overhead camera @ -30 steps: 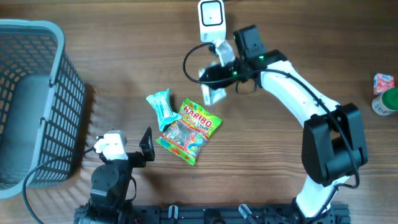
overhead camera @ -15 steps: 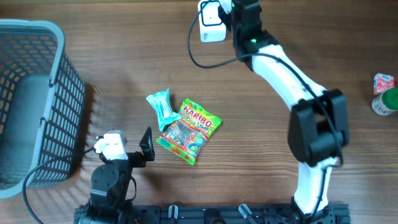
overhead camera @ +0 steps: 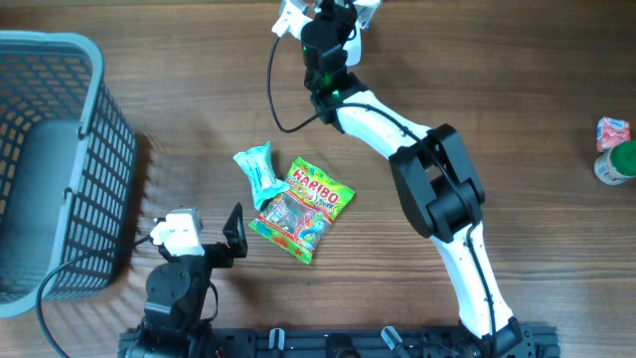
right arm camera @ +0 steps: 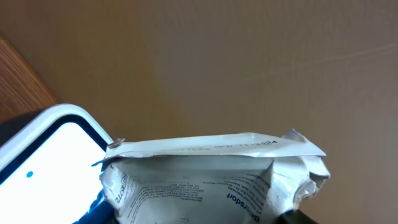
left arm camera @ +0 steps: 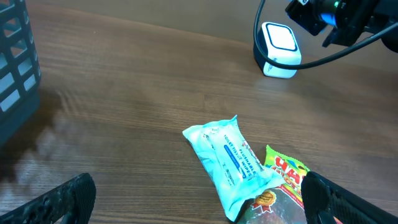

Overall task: Scan the item barcode
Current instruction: 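Hold the tissue pack up to the scanner with the right gripper, then place the tissue pack at the right side of the table, then grasp the mint-green wipes pack with the right gripper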

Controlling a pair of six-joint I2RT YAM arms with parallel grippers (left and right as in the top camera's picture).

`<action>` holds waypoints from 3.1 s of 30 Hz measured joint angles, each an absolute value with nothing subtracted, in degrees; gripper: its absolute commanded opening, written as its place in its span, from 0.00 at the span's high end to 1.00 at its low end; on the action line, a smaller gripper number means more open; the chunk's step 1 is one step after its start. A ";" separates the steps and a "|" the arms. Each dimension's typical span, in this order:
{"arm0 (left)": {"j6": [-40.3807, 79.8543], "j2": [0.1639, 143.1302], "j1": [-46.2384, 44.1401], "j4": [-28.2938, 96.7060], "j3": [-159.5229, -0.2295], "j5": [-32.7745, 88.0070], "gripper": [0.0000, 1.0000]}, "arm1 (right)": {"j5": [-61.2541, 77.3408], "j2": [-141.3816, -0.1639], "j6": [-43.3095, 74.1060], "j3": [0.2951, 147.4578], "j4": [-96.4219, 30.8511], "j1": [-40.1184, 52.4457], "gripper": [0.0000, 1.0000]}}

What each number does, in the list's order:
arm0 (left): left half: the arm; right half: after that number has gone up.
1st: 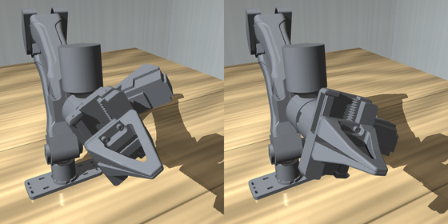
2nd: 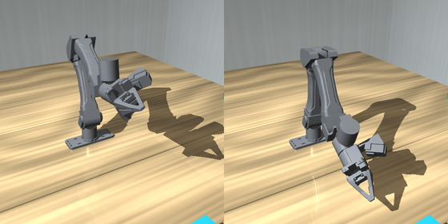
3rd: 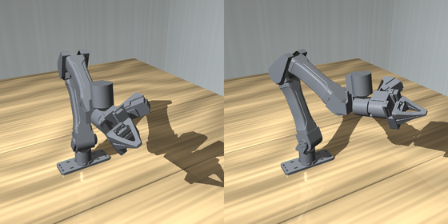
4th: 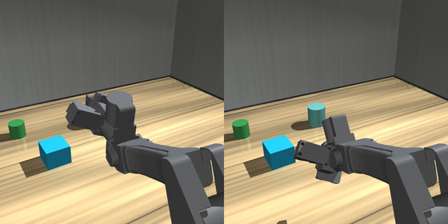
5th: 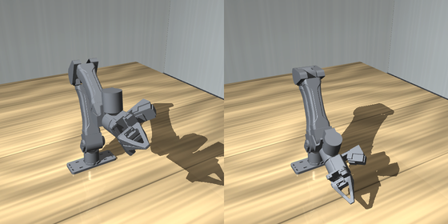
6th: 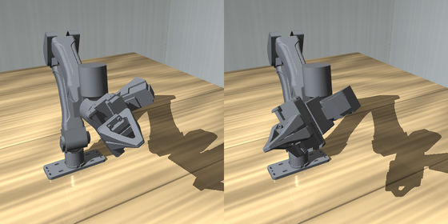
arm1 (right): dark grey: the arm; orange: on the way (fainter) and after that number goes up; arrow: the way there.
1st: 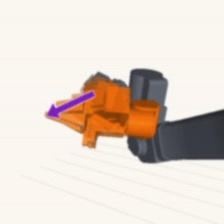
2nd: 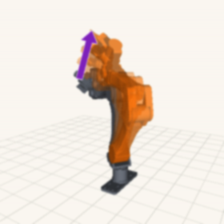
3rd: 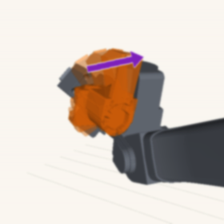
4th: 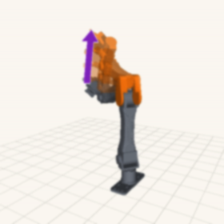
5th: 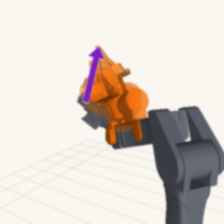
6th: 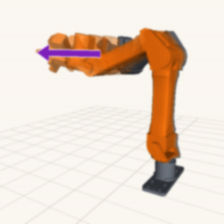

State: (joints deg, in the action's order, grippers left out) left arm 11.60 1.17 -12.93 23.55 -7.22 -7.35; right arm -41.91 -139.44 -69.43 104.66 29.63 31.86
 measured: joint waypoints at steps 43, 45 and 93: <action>11.62 1.17 -12.93 23.55 -7.22 -7.35 0.00 | 29.82 -123.46 11.90 101.03 -47.81 39.83 0.00; 11.60 1.17 -12.93 23.55 -7.22 -7.35 0.00 | 27.46 -123.46 13.56 98.56 -43.42 39.59 0.00; 11.60 1.17 -12.93 23.55 -7.22 -7.35 0.00 | 25.76 -132.14 10.76 97.82 -33.10 43.38 0.81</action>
